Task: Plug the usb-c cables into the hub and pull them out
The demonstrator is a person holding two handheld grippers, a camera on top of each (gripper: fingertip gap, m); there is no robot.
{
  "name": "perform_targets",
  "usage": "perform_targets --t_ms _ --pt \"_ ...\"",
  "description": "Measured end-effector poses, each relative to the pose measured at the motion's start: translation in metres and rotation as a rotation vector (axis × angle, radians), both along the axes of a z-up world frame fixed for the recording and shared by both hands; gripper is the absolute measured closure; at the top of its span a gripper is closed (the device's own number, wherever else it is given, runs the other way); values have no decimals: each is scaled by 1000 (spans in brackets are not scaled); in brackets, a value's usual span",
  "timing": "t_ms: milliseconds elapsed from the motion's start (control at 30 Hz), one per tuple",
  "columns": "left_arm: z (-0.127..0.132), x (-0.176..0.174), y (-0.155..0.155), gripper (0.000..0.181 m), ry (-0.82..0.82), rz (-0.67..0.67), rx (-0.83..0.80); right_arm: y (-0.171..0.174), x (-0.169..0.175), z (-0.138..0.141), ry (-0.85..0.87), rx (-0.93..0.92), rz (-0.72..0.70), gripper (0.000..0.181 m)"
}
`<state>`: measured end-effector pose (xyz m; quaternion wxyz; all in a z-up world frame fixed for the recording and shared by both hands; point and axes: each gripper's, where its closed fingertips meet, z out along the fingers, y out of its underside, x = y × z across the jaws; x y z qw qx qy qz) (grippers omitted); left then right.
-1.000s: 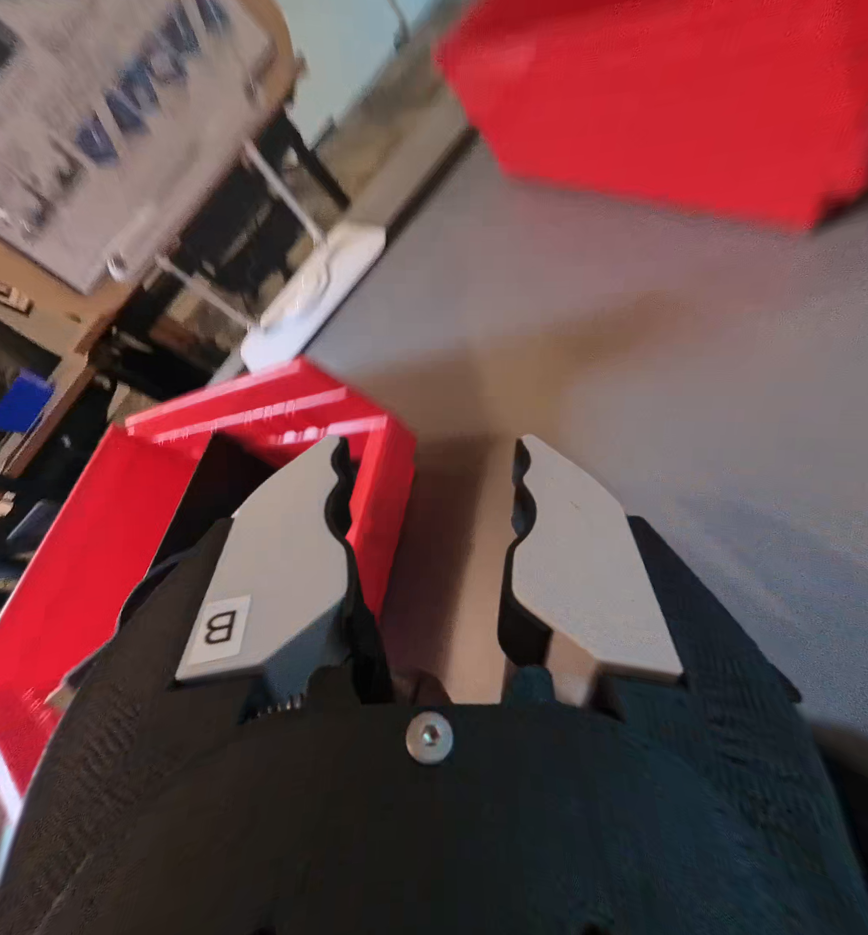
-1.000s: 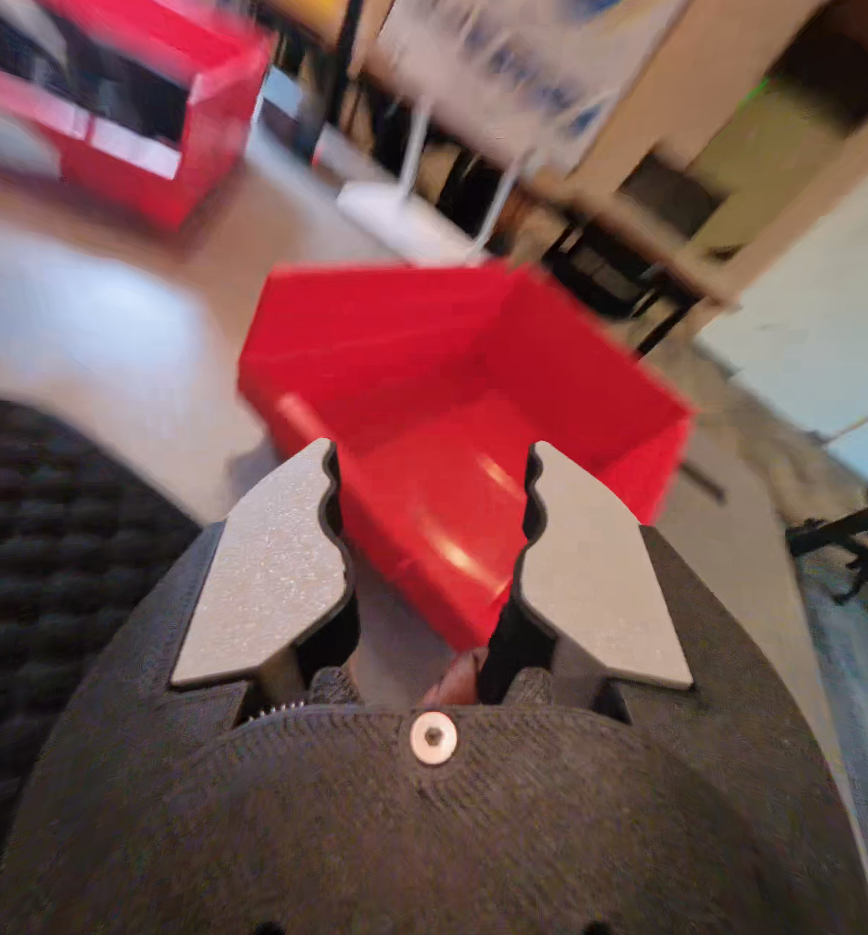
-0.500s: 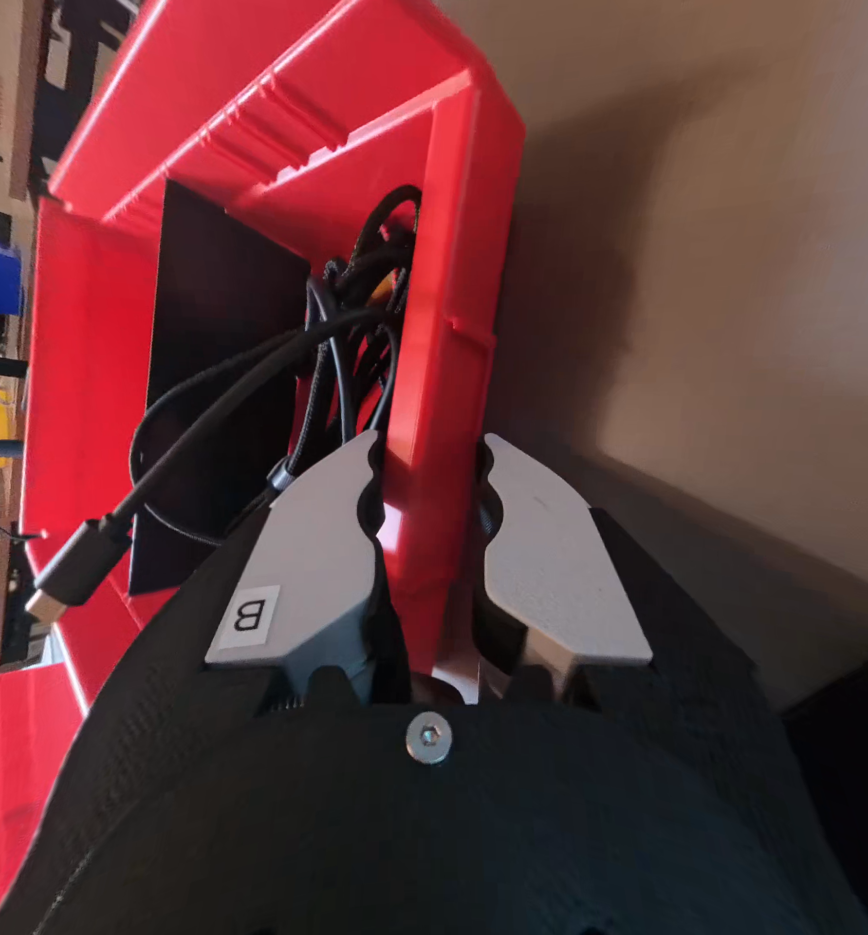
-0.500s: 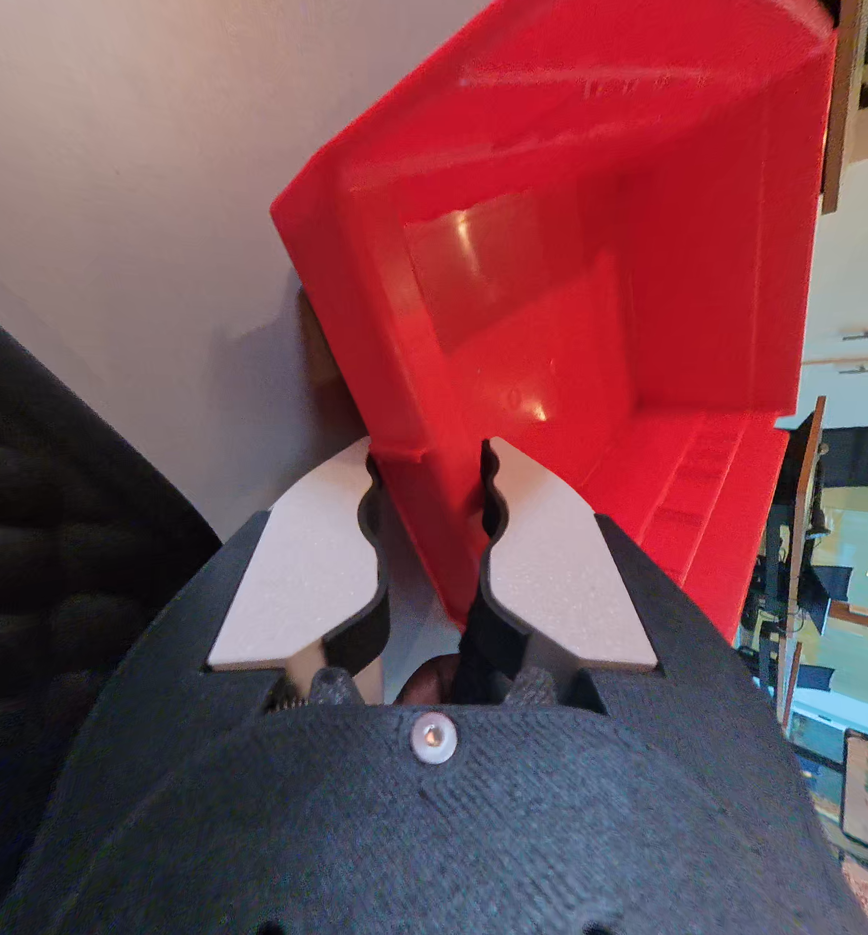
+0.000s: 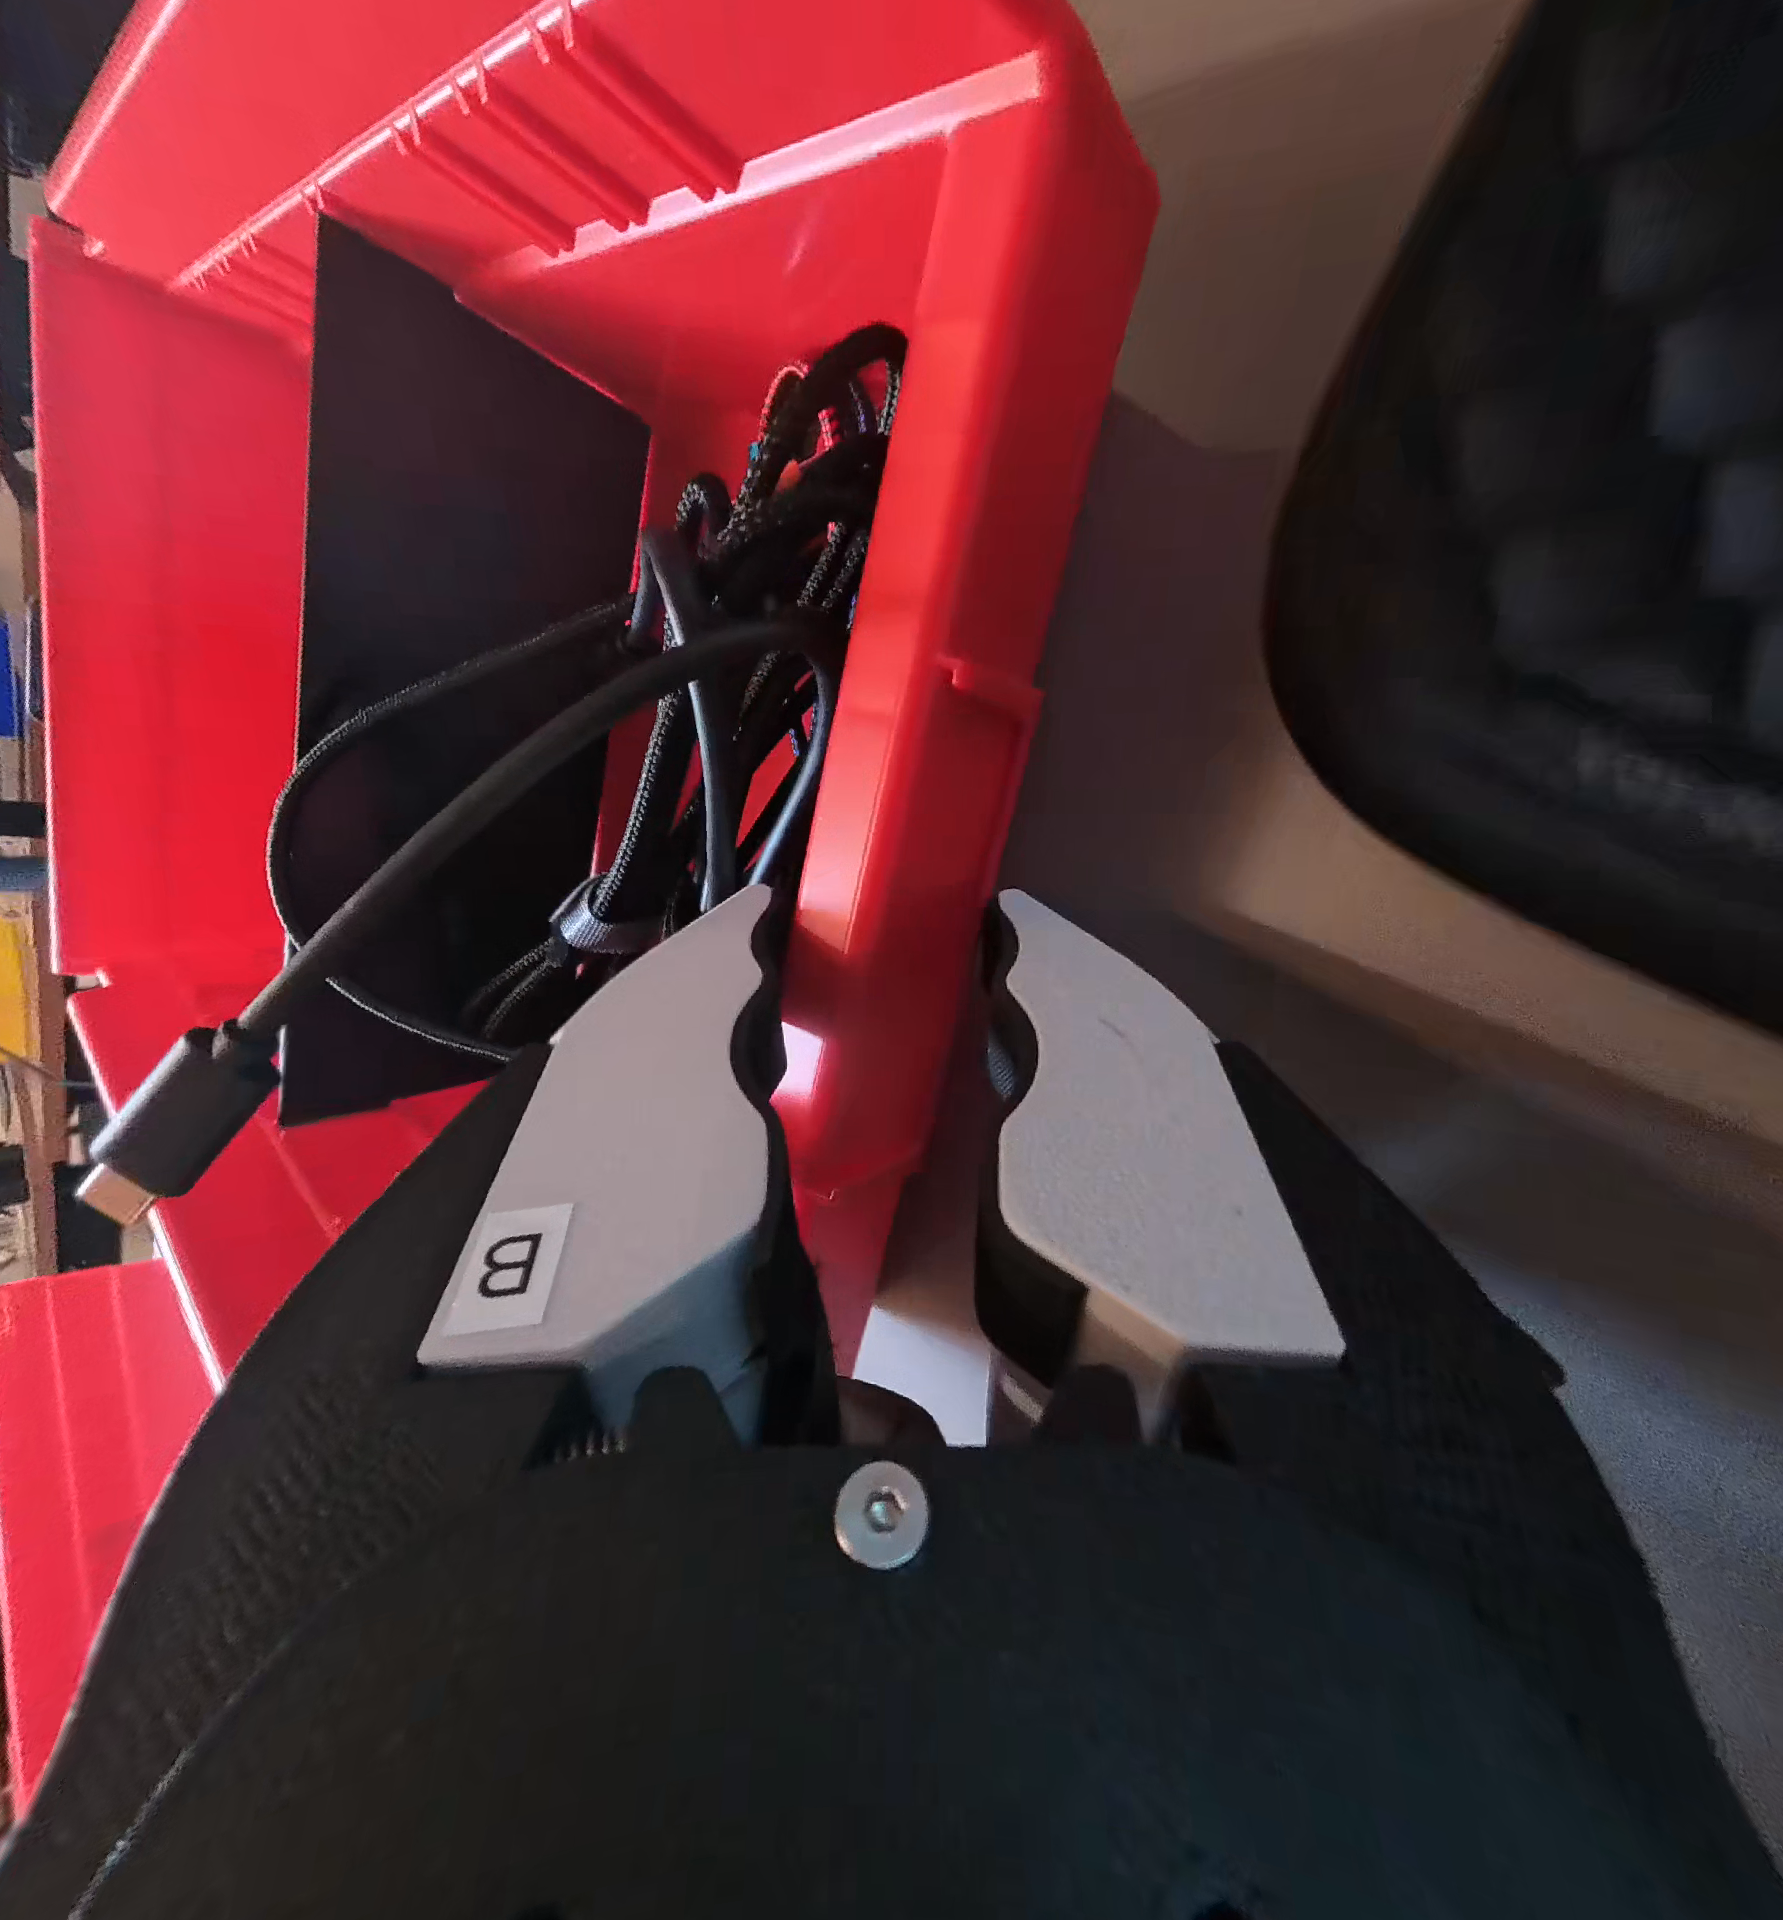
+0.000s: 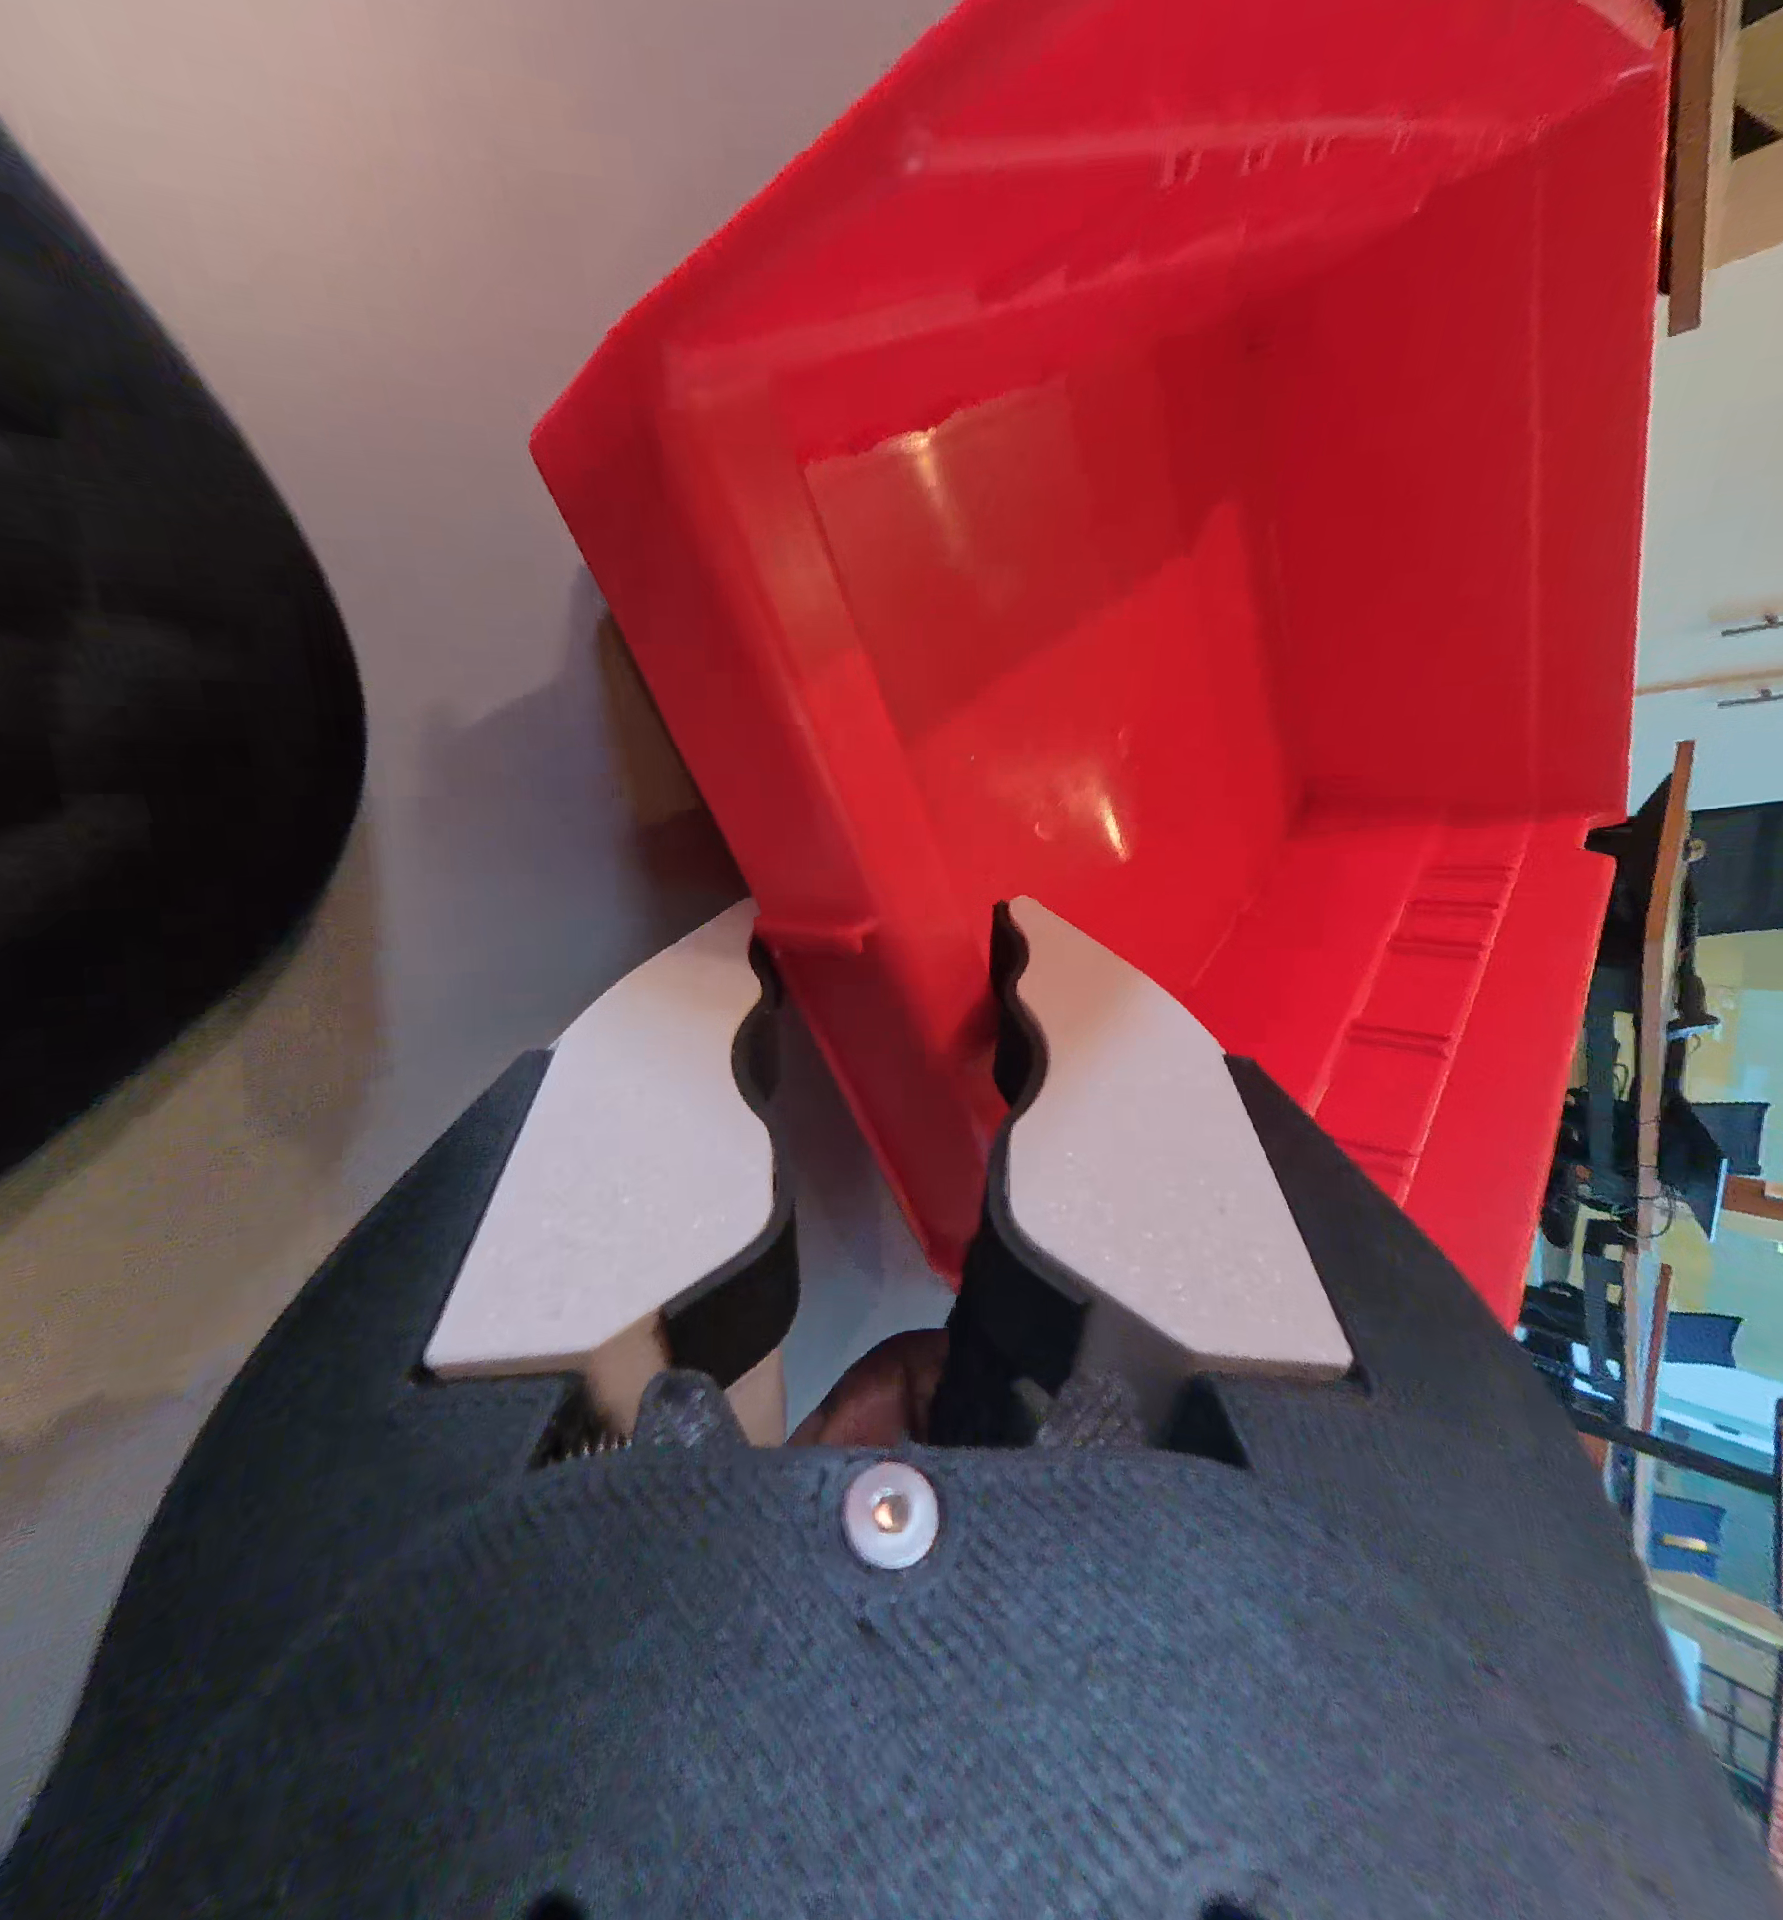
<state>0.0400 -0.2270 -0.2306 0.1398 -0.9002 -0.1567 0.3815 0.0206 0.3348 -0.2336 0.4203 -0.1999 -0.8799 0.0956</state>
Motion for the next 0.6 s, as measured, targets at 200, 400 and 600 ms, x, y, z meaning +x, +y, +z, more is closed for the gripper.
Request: perform_targets --t_ms 200,400,600 --pt "1 32 -20 145 47 -44 19 19 17 0 -22 -85 -32 139" --pt "1 38 -37 142 96 -28 54 4 26 6 -90 -334 -65 125" --pt "9 43 -46 137 135 34 175 -46 45 88 76 -825 226 110"
